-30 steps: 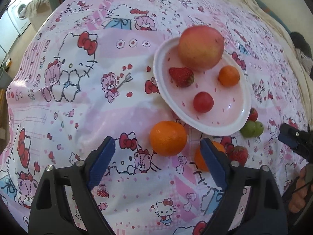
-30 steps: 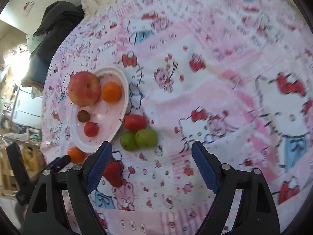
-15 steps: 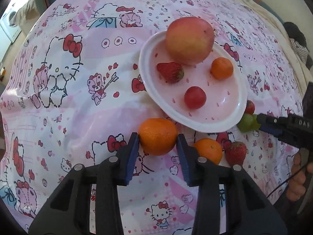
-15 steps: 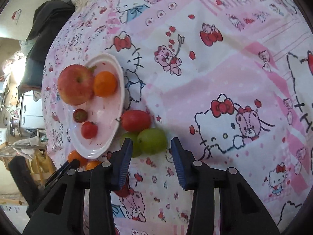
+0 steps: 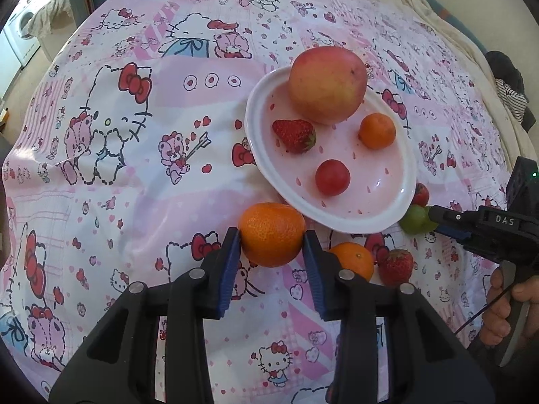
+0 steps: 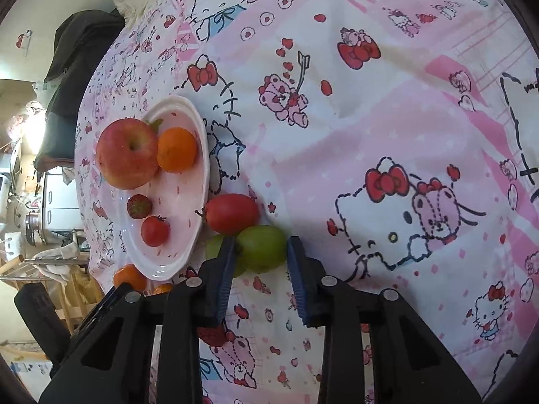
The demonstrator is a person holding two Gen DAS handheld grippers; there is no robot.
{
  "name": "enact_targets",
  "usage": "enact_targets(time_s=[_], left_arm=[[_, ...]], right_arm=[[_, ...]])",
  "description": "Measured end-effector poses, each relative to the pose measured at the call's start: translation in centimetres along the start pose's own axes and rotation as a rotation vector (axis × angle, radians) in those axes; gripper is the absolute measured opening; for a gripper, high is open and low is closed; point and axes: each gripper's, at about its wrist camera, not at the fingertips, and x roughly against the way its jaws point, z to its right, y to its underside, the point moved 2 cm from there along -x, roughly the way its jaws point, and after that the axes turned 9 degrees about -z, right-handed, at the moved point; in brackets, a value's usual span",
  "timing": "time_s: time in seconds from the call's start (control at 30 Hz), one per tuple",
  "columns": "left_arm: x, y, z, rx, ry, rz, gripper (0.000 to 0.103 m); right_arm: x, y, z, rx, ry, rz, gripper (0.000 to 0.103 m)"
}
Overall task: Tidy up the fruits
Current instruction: 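Place the orange and green plum onto the pink plate with both tools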
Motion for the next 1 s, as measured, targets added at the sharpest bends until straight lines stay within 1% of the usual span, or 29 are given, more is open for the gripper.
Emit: enact_targets(time_s=[0.13, 0.23, 0.3, 0.4, 0.47, 0.6, 0.67, 0.77, 0.83, 0.9, 1.0], left_arm=[[0.9, 0.1, -0.3, 0.012, 0.01, 0.017, 0.033], [2.0, 0.1, -0.9, 0.029, 0.034, 0.047, 0.033], [2.9, 0.1, -1.1, 0.036, 0.043, 0.08, 0.033], [4.3, -0.2, -1.0, 0.026, 0.024, 0.157, 0.033], [5.3, -0.6, -0.9, 0.018, 0.029, 0.201, 0.033], [7.0, -1.3, -0.4, 0.003, 0.043, 0.263, 0.033], [7.9, -1.9, 0.1, -0.018, 0.057, 0.271, 0.033], [9.0, -3.2, 1.1, -0.061, 0.041, 0.286, 0.033], [9.0, -4.0, 1.4, -0.064, 0.041, 0.281, 0.033], [8.5, -4.9, 1.4, -0.055, 0.052, 0.258, 0.033], [7.4, -5.9, 1.3, -0.057, 0.026, 0.232, 0.033]], right_arm=[[0.7, 0.5, -0.3, 0.014, -0.007, 0.02, 0.032], [1.5, 0.8, -0.4, 0.007, -0.023, 0.036, 0.032], [2.4, 1.1, -0.5, 0.005, -0.049, 0.05, 0.032], [4.2, 1.5, -1.9, 0.037, -0.121, 0.092, 0.032], [5.2, 1.6, -2.9, 0.064, -0.164, 0.116, 0.032], [7.0, 1.7, -5.3, 0.103, -0.226, 0.15, 0.032], [7.8, 1.4, -6.6, 0.122, -0.25, 0.155, 0.032], [8.7, 0.7, -8.5, 0.163, -0.256, 0.167, 0.032], [8.6, -0.1, -9.3, 0.178, -0.243, 0.159, 0.032], [8.1, -1.1, -9.9, 0.191, -0.218, 0.155, 0.032], [6.9, -2.7, -10.3, 0.195, -0.195, 0.139, 0.032]])
